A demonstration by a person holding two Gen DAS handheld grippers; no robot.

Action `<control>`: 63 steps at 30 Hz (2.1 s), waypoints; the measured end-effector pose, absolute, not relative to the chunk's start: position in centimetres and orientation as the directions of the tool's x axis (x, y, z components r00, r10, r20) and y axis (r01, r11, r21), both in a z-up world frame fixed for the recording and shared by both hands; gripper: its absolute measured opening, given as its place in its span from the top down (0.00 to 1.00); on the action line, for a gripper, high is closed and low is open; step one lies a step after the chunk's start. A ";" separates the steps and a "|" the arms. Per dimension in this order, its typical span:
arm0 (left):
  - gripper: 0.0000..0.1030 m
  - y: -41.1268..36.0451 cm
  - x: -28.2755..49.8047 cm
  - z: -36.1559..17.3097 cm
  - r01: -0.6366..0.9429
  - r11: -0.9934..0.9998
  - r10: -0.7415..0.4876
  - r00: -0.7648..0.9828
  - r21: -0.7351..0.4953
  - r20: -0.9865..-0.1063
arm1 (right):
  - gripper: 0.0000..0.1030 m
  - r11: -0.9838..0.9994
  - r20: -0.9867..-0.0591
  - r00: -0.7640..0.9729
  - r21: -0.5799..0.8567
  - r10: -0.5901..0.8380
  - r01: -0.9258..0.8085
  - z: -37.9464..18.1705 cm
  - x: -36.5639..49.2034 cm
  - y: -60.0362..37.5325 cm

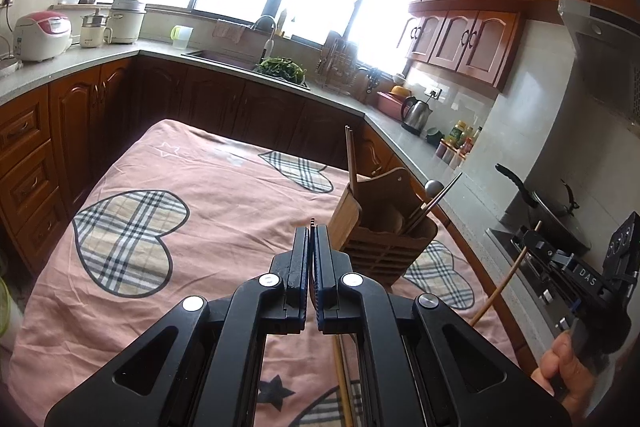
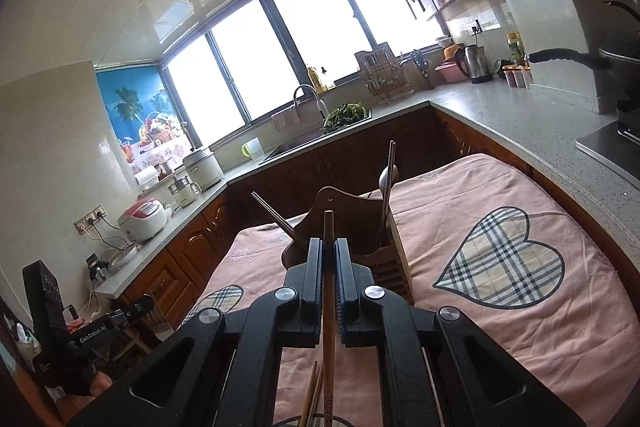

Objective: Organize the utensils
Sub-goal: 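Lift and carry both chopsticks over the wooden holder, then lower the chopsticks into the holder and open both tools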

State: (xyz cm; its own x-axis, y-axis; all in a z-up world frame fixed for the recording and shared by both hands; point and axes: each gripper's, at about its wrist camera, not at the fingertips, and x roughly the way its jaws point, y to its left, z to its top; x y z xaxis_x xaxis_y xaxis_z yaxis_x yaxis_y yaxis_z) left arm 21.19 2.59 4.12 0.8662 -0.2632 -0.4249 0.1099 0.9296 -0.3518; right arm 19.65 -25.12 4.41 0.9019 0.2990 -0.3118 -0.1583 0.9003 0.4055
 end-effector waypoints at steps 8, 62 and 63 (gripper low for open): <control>0.98 1.3 23.9 6.7 0.120 0.935 -0.242 0.905 -0.334 -0.351 | 0.95 0.905 -0.241 0.933 0.394 0.268 -0.159 6.8 21.5 -26.2; 0.98 -9.9 37.8 1.5 0.166 0.986 -0.163 0.935 -0.017 -0.314 | 0.95 0.930 -0.259 0.948 0.358 0.184 -0.083 1.2 34.6 -26.5; 0.98 -9.9 37.9 1.5 0.169 0.986 -0.165 0.934 -0.015 -0.318 | 0.95 0.931 -0.257 0.949 0.356 0.182 -0.083 1.2 34.6 -26.5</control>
